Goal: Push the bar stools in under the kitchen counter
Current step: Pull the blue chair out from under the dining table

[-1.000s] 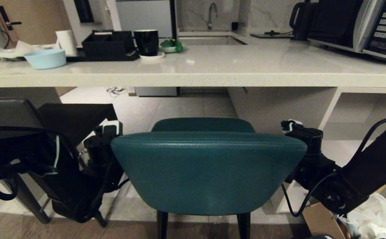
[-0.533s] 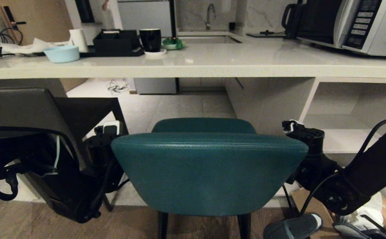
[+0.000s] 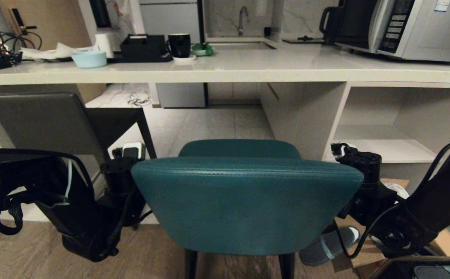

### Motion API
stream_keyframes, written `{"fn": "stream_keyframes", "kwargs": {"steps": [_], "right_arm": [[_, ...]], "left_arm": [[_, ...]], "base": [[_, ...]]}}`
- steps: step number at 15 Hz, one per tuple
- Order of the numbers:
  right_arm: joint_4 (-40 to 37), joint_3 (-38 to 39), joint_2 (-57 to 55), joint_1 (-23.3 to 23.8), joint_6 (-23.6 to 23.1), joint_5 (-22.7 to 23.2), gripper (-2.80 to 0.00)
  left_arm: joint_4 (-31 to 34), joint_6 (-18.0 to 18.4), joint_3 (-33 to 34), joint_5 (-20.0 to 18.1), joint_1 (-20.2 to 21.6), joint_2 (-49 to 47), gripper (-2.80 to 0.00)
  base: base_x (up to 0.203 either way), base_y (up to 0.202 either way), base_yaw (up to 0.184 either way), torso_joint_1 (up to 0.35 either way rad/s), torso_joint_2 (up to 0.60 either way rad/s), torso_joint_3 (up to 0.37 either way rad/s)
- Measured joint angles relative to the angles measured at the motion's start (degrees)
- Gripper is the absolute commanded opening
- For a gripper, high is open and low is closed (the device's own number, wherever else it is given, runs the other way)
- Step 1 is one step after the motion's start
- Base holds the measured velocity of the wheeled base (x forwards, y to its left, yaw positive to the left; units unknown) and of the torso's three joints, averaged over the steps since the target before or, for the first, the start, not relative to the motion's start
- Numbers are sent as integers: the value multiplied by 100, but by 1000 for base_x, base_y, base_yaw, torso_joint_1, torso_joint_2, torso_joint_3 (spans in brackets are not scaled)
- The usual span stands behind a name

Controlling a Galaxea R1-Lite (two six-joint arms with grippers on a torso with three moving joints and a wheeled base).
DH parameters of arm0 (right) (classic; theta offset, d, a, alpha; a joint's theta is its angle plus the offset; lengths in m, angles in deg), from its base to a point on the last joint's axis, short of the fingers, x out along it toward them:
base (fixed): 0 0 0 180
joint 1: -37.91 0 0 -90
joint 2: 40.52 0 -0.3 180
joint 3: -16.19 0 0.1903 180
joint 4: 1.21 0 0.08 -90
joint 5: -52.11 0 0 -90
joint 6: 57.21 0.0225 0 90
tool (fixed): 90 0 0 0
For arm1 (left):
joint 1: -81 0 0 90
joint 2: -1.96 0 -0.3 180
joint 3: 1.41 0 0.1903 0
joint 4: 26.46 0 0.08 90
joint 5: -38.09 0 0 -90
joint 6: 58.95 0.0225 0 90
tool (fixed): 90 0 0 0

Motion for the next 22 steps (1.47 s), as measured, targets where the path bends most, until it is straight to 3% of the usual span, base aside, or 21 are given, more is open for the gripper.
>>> {"fn": "stream_keyframes", "kwargs": {"steps": [8, 18, 22], "right_arm": [[28, -9, 23, -2, 5, -1, -280], [-123, -441, -127, 0, -11, -6, -280], [-124, -383, -111, 0, -14, 4, -280]], "left_arm": [[-13, 30, -28, -11, -18, -43, -280], [22, 207, -642, 2, -17, -432, -280], [3, 196, -460, 24, -16, -411, -280]], "base": [[0, 0, 0, 0, 0, 0], [0, 0, 0, 0, 0, 0], [0, 0, 0, 0, 0, 0]]}}
